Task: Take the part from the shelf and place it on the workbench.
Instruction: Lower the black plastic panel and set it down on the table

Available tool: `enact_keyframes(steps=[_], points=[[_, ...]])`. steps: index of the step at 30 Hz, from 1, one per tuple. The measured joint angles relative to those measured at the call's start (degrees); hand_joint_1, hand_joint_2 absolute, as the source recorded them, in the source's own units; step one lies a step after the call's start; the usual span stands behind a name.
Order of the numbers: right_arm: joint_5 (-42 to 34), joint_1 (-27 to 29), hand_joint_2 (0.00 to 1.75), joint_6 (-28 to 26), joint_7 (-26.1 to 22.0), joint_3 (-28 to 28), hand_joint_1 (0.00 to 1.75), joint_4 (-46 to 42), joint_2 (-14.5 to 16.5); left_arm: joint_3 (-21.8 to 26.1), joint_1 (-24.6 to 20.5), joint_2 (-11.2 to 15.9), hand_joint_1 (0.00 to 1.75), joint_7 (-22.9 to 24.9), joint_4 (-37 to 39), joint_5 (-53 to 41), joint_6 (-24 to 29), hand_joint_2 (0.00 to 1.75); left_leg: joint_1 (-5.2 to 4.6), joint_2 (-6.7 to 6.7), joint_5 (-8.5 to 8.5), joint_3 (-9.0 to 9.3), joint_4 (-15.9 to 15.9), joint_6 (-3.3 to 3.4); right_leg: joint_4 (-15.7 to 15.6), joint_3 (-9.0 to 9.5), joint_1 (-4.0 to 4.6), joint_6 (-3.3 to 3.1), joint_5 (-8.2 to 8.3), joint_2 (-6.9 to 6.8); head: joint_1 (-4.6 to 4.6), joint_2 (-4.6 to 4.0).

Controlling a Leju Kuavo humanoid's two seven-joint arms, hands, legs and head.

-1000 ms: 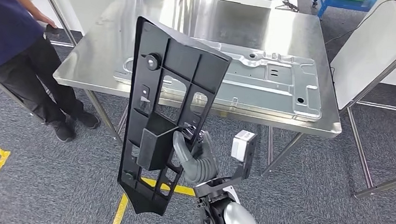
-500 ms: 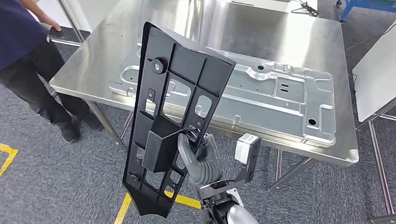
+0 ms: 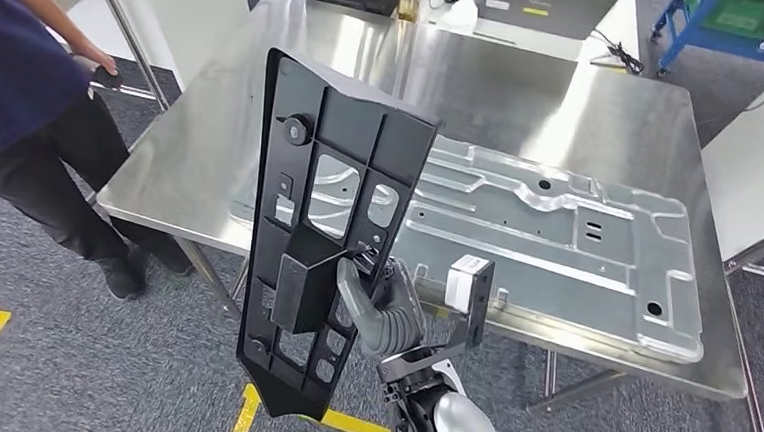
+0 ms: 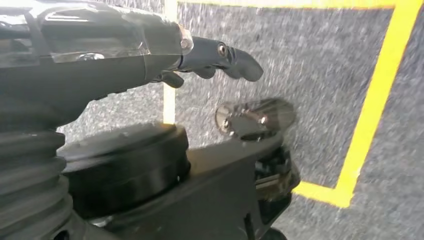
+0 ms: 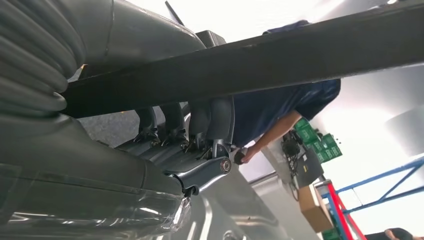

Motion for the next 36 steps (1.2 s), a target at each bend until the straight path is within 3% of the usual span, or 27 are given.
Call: enact_keyframes(steps=[1,4,5,6,10,17,23,31,36], points=[[0.01,0.0,1.75,0.01,0.0,0.01,1.75,0.02,-0.05,0.0,-0.04,0.0,0.0,0.03,0.0,-0.04,0.0,1.75,-0.26,-0.3,-0.61,0.92,0.0,0.1,-1.96,-0.35,0.15,-0.18,0.96,0.04,0.08,0.0],[0.02,-0.05,1.75,0.03,0.0,0.07,1.75,-0.01,-0.12,0.01,-0.23,-0.15,0.0,0.07,-0.02,-0.2,0.01,1.75,-0.76,-0.97,-1.97,3.01,-0.06,0.14,-10.96,0.0,1.04,-1.95,11.31,0.27,0.02,0.0],[0.01,-0.09,1.75,0.04,0.01,0.1,1.75,-0.02,-0.14,0.02,-0.28,-0.27,0.0,0.1,-0.03,-0.23,0.01,1.75,-0.77,-1.11,-2.28,3.18,-0.06,-0.05,-12.75,0.11,1.33,-2.61,13.54,0.38,-0.12,0.0],[0.01,-0.13,1.75,0.06,0.02,0.13,1.75,-0.03,-0.15,0.02,-0.3,-0.42,0.0,0.14,-0.03,-0.25,0.01,1.75,-0.76,-1.19,-2.47,3.11,0.14,-0.26,-13.57,0.2,1.51,-3.02,14.34,0.48,-0.24,0.0],[0.04,-0.4,1.75,0.11,0.05,0.24,1.75,-0.06,-0.03,0.02,-0.3,-0.61,0.0,0.19,-0.04,-0.27,-0.01,1.75,-0.68,-0.83,-3.34,3.39,0.15,-0.12,-14.18,0.58,1.6,-2.07,14.75,0.68,-0.76,0.0],[0.02,-0.57,1.75,0.12,0.07,0.34,1.75,-0.04,0.08,0.04,-0.34,-0.44,0.0,0.34,-0.04,-0.26,0.0,1.75,-0.62,-0.35,-3.68,3.44,0.07,-0.41,-14.12,0.56,1.68,-2.55,14.43,1.06,-1.34,0.0],[2.48,-0.99,1.75,-2.4,1.6,0.35,1.75,-0.06,-0.03,0.04,-0.4,-0.44,0.0,0.92,-0.03,-0.51,-0.03,1.75,-0.64,-0.25,-3.74,3.45,0.04,-0.45,-14.13,0.56,1.65,-2.58,14.41,1.19,-1.9,0.0],[26.29,-12.58,1.75,-8.64,26.06,0.56,1.75,-0.77,-5.09,0.02,-1.31,-0.15,0.0,1.57,-0.02,-1.91,-0.96,1.75,-0.81,-0.06,-3.6,3.48,0.05,-0.25,-14.18,0.56,1.5,-2.47,14.68,1.4,-1.96,0.0],[37.87,-27.33,1.75,-13.45,43.54,-2.94,1.75,-3.11,-12.08,0.02,-2.04,-0.01,0.0,2.57,-0.02,-3.09,-1.55,1.75,-0.95,-0.33,-3.45,3.45,0.09,-0.02,-14.22,0.54,1.37,-2.28,14.84,1.32,-2.06,0.0]])
